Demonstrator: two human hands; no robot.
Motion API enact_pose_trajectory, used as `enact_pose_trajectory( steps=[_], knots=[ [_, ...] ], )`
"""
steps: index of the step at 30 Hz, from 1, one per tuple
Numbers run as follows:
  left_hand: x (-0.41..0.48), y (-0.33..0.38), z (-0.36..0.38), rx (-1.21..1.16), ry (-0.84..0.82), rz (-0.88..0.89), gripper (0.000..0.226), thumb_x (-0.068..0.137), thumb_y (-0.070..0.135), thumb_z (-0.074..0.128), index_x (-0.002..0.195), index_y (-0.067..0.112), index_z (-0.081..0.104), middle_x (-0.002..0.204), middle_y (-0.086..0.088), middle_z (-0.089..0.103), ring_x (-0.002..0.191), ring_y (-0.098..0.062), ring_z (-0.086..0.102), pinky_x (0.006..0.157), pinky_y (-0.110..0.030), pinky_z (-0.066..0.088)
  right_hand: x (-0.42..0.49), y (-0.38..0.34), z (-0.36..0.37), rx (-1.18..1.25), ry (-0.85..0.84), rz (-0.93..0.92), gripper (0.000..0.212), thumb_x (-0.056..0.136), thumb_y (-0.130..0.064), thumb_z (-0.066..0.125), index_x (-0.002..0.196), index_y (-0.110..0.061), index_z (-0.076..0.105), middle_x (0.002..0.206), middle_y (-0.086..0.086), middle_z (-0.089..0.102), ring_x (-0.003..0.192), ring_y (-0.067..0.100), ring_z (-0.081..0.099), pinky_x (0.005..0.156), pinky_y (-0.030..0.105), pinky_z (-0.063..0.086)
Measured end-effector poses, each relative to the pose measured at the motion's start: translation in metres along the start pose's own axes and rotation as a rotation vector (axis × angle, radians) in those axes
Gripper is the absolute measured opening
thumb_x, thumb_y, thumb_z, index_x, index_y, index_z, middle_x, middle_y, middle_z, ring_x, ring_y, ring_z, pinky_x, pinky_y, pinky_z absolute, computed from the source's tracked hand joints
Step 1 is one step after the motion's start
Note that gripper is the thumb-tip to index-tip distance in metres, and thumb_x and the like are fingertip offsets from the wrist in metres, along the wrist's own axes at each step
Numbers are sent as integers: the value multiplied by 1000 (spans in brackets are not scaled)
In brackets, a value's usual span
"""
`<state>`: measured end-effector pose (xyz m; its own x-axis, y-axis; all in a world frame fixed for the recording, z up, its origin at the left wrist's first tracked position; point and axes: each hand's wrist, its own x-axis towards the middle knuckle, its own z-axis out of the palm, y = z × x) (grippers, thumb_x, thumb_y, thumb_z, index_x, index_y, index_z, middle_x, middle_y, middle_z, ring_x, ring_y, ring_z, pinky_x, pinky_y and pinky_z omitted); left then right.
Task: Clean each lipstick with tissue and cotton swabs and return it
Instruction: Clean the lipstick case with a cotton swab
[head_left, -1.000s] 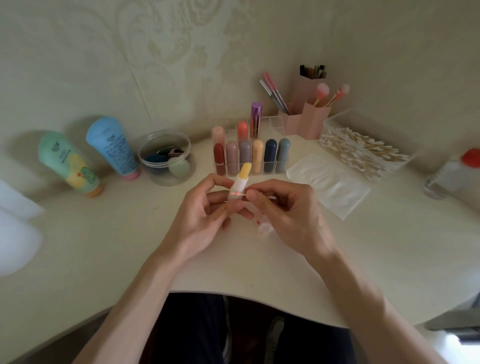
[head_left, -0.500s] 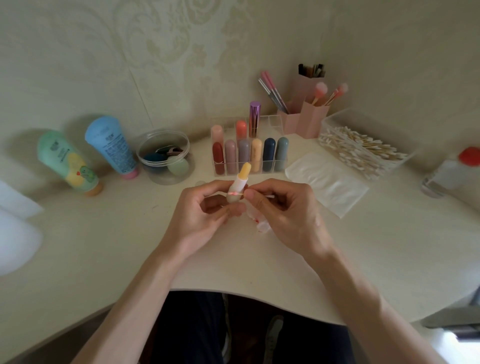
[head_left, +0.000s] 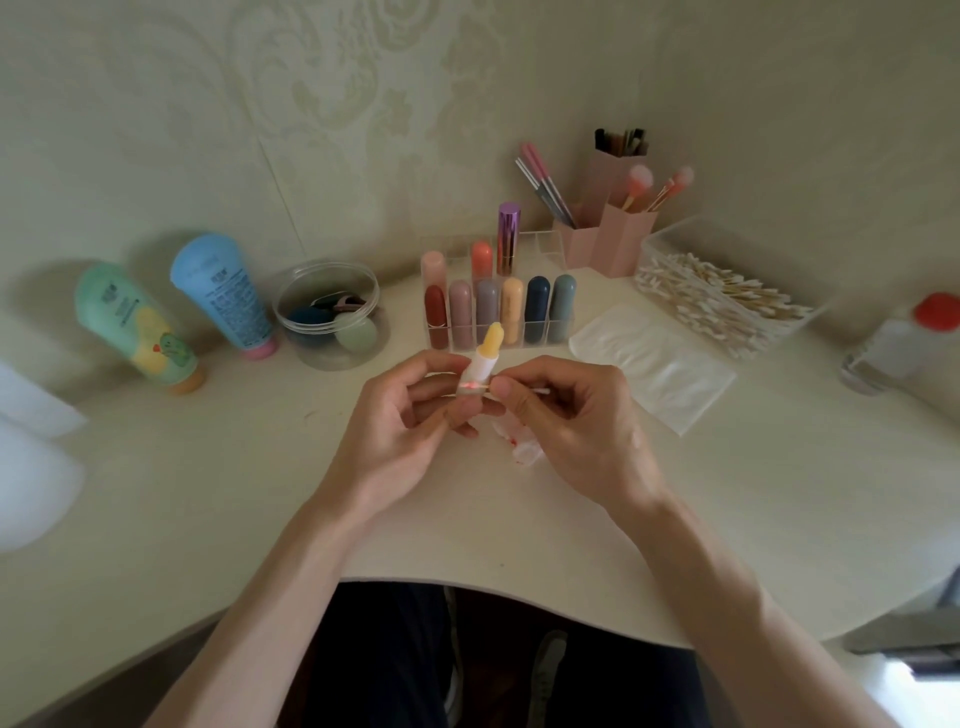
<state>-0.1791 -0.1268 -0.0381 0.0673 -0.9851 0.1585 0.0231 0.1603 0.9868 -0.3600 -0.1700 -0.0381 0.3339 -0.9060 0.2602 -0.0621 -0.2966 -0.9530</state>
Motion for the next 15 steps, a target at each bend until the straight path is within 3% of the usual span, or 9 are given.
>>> enact_pose_trajectory(
  steps=[3,6,8,13,15],
  knots=[
    [-3,3,-1,58,-47,-1,25,95,16,70,118,8,68,101,-7,77,90,-25,75,64,-31,57,0,0,-2,-19,15,-15,8,96,-9,74,93,-12,81,78,-2,79,66,20,73,60,31,59],
    [-4,2,-1,113,-38,0,24,88,15,78,112,12,72,89,-4,74,73,-19,69,59,-32,53,0,0,0,-28,-13,-30,8,96,-9,75,93,-14,81,74,-7,77,61,15,68,57,23,53],
    [-2,-1,-1,119,-15,9,22,83,13,79,105,14,76,83,-2,75,68,-17,68,56,-29,53,-1,1,5,-27,-41,-35,6,95,-10,76,97,-9,82,76,-5,77,62,17,68,56,26,55],
    [-2,-2,0,32,-10,-23,32,78,11,80,110,8,76,91,-10,80,80,-27,78,54,-24,54,0,5,5,23,-34,-34,5,94,-2,75,95,-4,80,78,-16,77,67,2,71,64,12,51],
    [-1,-2,1,17,5,-37,37,77,11,81,112,6,71,93,-11,80,80,-29,78,53,-26,55,0,3,4,14,-33,-40,5,94,-4,76,95,-5,80,78,-10,78,68,4,72,64,14,53]
  ],
)
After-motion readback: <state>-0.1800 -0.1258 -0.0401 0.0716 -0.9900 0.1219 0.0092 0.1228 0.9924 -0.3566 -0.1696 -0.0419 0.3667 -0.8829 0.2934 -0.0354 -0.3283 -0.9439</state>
